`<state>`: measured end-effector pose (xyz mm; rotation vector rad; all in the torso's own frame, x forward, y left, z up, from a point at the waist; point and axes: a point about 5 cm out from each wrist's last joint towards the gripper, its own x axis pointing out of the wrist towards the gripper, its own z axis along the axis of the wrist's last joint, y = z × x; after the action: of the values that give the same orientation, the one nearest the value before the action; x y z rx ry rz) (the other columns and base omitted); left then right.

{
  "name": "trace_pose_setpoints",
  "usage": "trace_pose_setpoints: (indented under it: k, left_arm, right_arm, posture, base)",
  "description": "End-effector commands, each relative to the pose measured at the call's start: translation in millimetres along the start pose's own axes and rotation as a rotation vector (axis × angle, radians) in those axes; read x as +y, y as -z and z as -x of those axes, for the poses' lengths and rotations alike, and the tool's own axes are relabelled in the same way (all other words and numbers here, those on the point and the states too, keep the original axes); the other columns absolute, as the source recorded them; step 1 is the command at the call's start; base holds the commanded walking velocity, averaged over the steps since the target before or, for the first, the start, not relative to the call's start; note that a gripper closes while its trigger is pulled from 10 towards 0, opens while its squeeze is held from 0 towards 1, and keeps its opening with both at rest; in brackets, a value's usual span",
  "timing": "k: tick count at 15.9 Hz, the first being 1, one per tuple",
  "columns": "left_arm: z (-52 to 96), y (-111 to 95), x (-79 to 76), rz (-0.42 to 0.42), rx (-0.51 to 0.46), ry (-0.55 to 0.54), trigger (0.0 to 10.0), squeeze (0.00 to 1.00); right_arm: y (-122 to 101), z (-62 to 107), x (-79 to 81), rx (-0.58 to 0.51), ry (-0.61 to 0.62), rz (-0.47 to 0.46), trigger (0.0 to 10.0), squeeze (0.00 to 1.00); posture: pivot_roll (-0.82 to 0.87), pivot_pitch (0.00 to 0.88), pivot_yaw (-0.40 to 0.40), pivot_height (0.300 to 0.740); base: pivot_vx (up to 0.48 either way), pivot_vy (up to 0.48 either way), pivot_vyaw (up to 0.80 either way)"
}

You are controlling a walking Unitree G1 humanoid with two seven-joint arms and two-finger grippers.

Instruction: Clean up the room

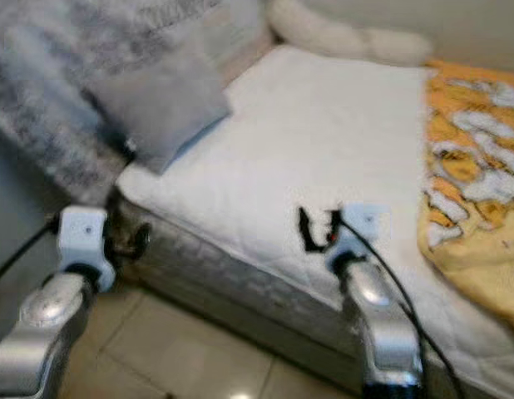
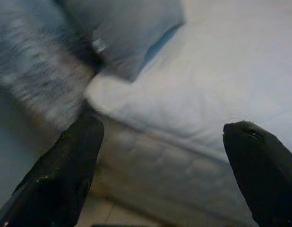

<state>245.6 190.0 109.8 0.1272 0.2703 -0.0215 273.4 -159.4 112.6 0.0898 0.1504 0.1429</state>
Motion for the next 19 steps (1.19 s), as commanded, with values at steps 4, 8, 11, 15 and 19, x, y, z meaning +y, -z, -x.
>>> trace_pose_setpoints:
  k: [4,8,11,15,19]
  left_arm:
    - [-4.0,-9,-2.6,-0.033,-0.018,0.009,10.0,1.00]
    - [-6.8,-10,0.2,-0.070,-0.026,0.022,10.0,1.00]
    - [-6.3,-11,1.8,-0.083,-0.026,0.016,10.0,1.00]
    - [-5.7,-10,3.2,-0.068,-0.024,0.008,10.0,1.00]
    - [-6.2,-10,3.3,-0.072,-0.025,0.009,10.0,1.00]
  right_arm:
    - [9,3.1,-18.6,0.031,0.107,-0.010,10.0,0.00]
    - [18,2.7,-5.1,0.069,0.082,-0.012,10.0,0.00]
    - [24,6.1,-5.4,0.091,0.098,-0.034,10.0,0.00]
    - [24,6.7,-8.6,0.092,0.119,-0.031,10.0,0.00]
    - [21,5.7,-9.0,0.078,0.113,-0.024,10.0,0.00]
  posture:
    - [0.03,0.000,0.008,0.740]
    - [0.02,0.000,0.014,0.740]
    - [0.03,0.000,0.006,0.740]
    - [0.02,0.000,0.012,0.740]
    - [0.02,0.000,0.012,0.740]
  base:
    - [0.000,-0.427,0.00]
    - [0.000,-0.428,0.00]
    - [0.000,-0.428,0.00]
    - [0.000,-0.428,0.00]
    - [0.000,-0.428,0.00]
